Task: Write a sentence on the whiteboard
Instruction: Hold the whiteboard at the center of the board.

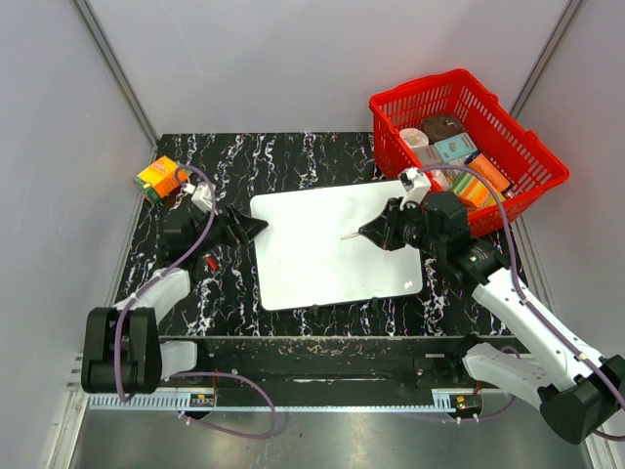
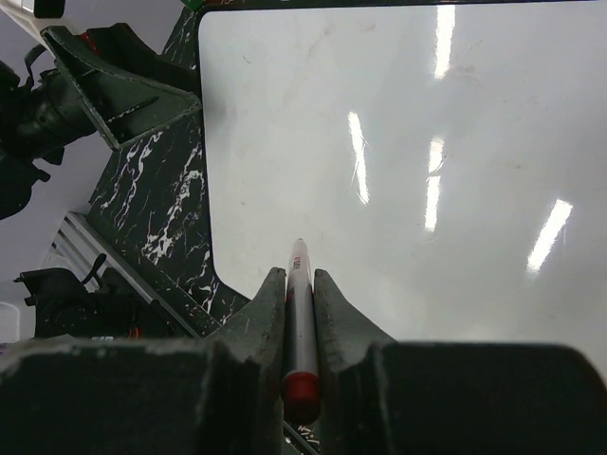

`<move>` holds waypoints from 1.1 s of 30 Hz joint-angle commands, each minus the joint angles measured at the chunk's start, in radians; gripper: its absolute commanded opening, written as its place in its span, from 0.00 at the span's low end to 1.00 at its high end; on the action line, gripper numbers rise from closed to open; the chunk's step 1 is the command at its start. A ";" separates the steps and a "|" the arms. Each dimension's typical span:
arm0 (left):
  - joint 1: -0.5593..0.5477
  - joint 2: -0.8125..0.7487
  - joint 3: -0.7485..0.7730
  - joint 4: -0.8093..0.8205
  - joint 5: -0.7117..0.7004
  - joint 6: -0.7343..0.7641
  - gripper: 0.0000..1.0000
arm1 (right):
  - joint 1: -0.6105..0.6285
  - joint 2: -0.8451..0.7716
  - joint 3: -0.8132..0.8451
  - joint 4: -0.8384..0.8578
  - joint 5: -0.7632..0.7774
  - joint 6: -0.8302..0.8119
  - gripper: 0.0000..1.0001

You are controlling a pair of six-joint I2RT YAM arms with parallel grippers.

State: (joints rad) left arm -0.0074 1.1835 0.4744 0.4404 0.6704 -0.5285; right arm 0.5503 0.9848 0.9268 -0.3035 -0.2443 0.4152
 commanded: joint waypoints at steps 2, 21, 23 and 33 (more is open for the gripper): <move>0.004 0.113 -0.006 0.419 0.211 -0.065 0.86 | 0.010 -0.015 0.024 0.043 0.017 -0.010 0.00; 0.032 0.326 -0.112 0.994 0.435 -0.324 0.25 | 0.062 0.115 0.090 0.119 0.016 -0.021 0.00; 0.032 0.335 -0.135 1.009 0.440 -0.327 0.18 | 0.077 0.129 0.104 0.132 0.025 -0.027 0.00; 0.027 0.367 -0.158 1.083 0.423 -0.358 0.00 | 0.204 0.215 0.173 0.172 0.163 -0.092 0.00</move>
State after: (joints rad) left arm 0.0284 1.5379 0.3367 1.2671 1.0500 -0.9245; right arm 0.7013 1.1698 1.0382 -0.1982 -0.1825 0.3767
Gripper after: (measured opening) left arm 0.186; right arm 0.171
